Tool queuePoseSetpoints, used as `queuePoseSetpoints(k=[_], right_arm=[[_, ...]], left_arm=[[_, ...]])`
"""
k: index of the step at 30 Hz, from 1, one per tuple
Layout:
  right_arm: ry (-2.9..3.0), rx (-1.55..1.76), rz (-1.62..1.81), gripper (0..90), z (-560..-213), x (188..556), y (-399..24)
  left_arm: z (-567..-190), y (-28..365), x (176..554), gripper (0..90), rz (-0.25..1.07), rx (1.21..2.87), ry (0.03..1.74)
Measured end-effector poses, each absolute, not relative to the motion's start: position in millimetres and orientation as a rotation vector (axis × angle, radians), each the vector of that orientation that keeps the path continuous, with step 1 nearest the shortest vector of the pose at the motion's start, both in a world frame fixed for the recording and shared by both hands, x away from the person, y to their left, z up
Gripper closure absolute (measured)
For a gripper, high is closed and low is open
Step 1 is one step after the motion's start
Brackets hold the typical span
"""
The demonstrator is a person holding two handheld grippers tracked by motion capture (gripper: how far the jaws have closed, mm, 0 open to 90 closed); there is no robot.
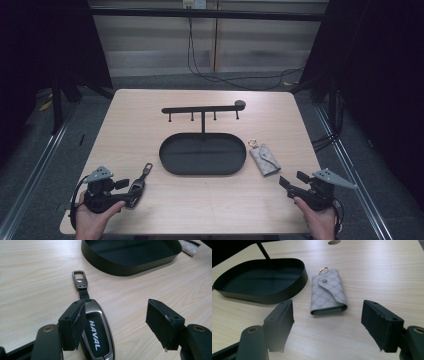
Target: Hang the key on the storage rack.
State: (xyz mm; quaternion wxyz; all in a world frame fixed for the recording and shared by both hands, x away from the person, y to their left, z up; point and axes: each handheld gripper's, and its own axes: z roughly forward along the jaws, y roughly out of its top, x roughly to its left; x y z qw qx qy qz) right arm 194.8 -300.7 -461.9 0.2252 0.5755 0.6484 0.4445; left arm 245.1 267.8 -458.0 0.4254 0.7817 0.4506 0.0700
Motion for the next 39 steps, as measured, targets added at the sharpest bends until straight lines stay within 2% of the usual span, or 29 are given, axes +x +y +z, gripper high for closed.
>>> queuePoseSetpoints(k=[7, 11, 21, 26, 39], right_arm=[[1.788, 1.644, 1.235, 26.3, -461.9, 195.3, -304.2], [1.795, 1.641, 1.231, 26.3, -462.4, 196.1, -303.4], [1.801, 1.627, 1.23, 26.2, -461.7, 194.4, -302.1], [1.805, 1.615, 1.224, 25.9, -461.2, 192.8, -301.4], [1.817, 1.616, 1.236, 25.6, -461.7, 193.8, -301.0]], left_arm=[[-456.3, 266.6, 245.8, 37.4, 0.195, 1.976, 1.128], [-455.2, 267.7, 245.7, 45.0, 0.205, 1.971, 1.137], [-451.7, 271.5, 247.7, 44.0, 0.171, 1.954, 1.128], [-450.9, 270.3, 257.6, 48.2, 0.113, 1.951, 1.149], [-435.5, 264.4, 272.4, 44.4, 0.129, 2.032, 1.167]])
